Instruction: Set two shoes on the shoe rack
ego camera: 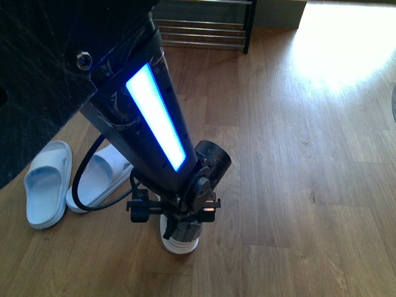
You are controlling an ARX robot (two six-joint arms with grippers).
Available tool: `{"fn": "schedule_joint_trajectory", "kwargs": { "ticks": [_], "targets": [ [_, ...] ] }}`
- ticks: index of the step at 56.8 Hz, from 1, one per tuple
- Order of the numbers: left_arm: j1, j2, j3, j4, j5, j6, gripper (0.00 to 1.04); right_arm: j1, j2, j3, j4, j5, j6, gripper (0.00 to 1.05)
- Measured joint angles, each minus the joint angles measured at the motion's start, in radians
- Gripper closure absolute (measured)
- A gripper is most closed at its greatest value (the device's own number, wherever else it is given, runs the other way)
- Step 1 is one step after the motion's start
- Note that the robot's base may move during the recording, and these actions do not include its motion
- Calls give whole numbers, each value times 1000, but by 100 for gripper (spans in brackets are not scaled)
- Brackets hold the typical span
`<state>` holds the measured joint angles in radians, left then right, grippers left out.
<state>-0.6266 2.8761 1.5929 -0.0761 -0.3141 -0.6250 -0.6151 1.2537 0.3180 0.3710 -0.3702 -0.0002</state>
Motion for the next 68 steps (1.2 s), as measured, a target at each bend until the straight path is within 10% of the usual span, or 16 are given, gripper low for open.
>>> {"fn": "schedule_joint_trajectory", "kwargs": {
  "ticks": [11, 24, 39, 68],
  "targets": [
    [-8, 6, 7, 19, 40, -1, 43, 0, 0, 0, 0, 0, 0, 104],
    [-6, -11, -16, -26, -12, -16, 8, 0, 0, 0, 0, 0, 0, 104],
    [7, -17, -47, -39, -63, -45, 10, 0, 0, 0, 0, 0, 0, 104],
    [2, 15, -42, -27, -29, -37, 91, 0, 0, 0, 0, 0, 0, 104]
  ]
}}
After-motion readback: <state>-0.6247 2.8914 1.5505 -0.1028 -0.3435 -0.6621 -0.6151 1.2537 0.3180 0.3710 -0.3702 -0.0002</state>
